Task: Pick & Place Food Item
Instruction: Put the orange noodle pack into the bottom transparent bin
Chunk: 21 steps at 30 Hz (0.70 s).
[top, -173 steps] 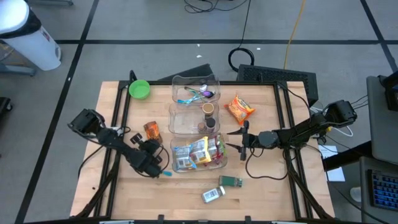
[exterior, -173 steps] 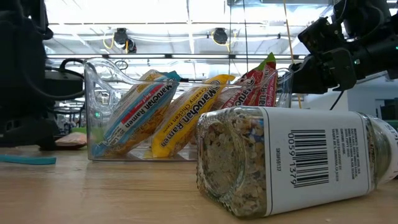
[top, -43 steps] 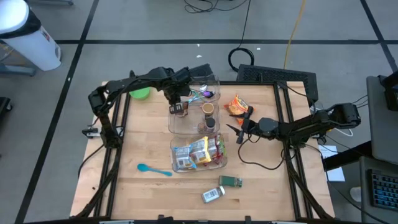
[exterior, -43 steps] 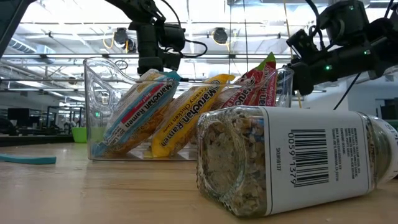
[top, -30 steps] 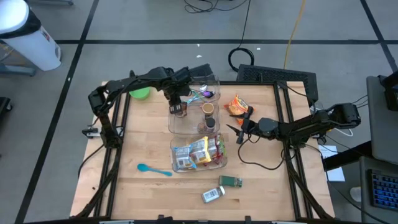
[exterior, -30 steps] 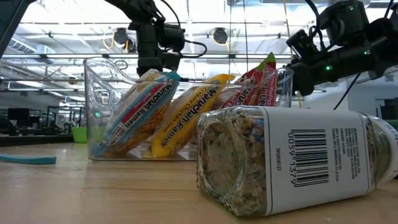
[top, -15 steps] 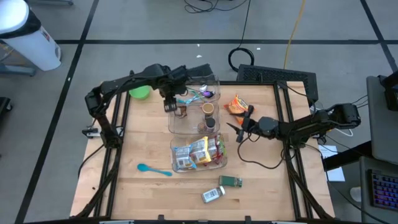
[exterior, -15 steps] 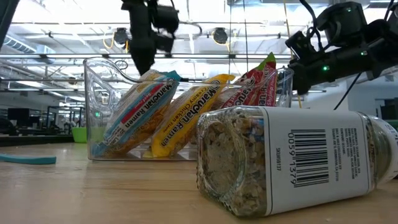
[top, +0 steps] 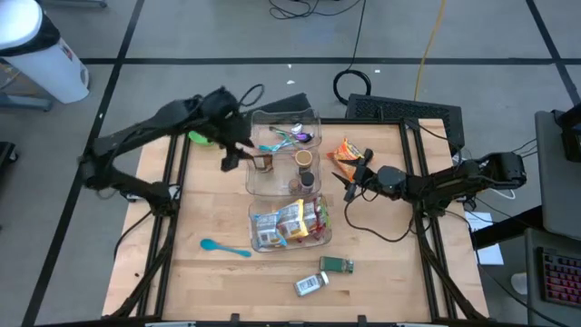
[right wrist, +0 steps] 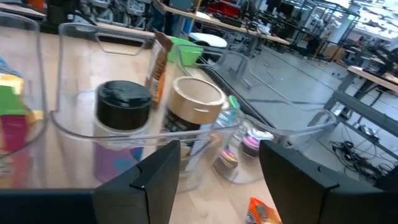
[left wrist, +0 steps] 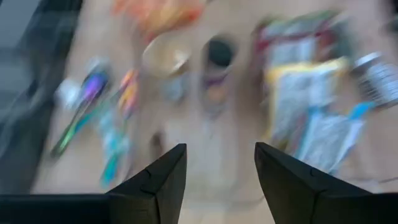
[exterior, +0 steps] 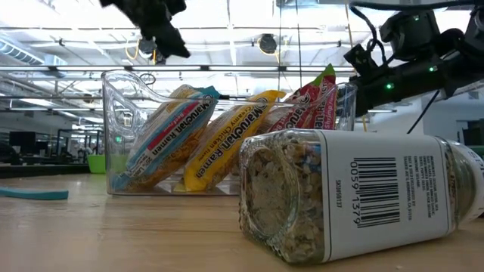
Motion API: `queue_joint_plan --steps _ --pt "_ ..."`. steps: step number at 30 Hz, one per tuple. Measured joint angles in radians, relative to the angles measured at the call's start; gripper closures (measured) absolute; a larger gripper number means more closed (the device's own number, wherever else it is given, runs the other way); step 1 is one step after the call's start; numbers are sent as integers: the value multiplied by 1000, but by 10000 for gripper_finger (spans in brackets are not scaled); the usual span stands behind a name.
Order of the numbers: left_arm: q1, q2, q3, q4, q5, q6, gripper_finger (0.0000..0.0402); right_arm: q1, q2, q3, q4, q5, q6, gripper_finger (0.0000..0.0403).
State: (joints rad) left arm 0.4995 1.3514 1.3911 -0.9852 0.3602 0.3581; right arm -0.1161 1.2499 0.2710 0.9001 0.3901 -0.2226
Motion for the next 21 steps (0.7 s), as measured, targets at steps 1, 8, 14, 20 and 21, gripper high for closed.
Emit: queue_joint_plan --steps 1,8,14,20,21 --pt "0 -39 -70 85 51 6 203 -8 0 0 0 0 0 190" --pt "-5 -244 -581 897 197 -91 203 -76 0 0 136 -4 -22 190" --pt "-12 -252 -929 1704 167 -210 204 -165 0 13 262 -210 -48 190" --pt "-12 -226 -1047 1993 -5 -209 204 -274 0 105 116 -328 79 190" --pt "-12 -227 -1045 1999 -28 -202 204 -290 0 127 57 -346 88 190"
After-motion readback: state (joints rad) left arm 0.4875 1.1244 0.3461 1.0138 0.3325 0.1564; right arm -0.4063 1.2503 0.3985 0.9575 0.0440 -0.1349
